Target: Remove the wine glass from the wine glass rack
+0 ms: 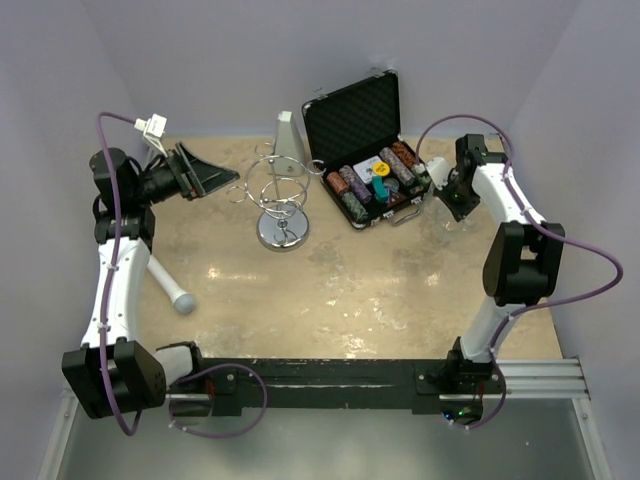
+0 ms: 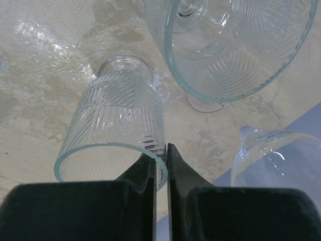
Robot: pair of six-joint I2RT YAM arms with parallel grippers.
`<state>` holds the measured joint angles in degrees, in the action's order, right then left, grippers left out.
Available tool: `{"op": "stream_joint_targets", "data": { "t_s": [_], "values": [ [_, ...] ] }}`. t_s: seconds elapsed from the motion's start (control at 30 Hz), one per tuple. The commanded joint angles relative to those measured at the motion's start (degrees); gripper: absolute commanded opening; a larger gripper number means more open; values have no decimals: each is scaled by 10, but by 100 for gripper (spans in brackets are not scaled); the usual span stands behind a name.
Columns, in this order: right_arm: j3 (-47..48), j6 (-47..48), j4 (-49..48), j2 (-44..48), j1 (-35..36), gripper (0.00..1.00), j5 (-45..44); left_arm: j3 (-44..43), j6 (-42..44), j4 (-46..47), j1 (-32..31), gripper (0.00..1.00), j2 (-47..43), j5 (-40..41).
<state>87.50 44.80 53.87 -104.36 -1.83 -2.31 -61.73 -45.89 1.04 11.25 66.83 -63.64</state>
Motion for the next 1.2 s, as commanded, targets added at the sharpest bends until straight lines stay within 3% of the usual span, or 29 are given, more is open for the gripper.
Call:
{"op": "stream_joint_targets", "data": {
  "t_s": [0.0,0.47,1.17],
  "values": [
    [28,-8,14,-8,-4,6,-15,6,-3,14,4,100,-3,1],
    [37,-15,4,-10,-5,21,-22,11,-12,31,4,100,4,3],
    [67,-30,4,-10,-5,26,-17,20,-35,66,4,100,22,5]
  ]
}}
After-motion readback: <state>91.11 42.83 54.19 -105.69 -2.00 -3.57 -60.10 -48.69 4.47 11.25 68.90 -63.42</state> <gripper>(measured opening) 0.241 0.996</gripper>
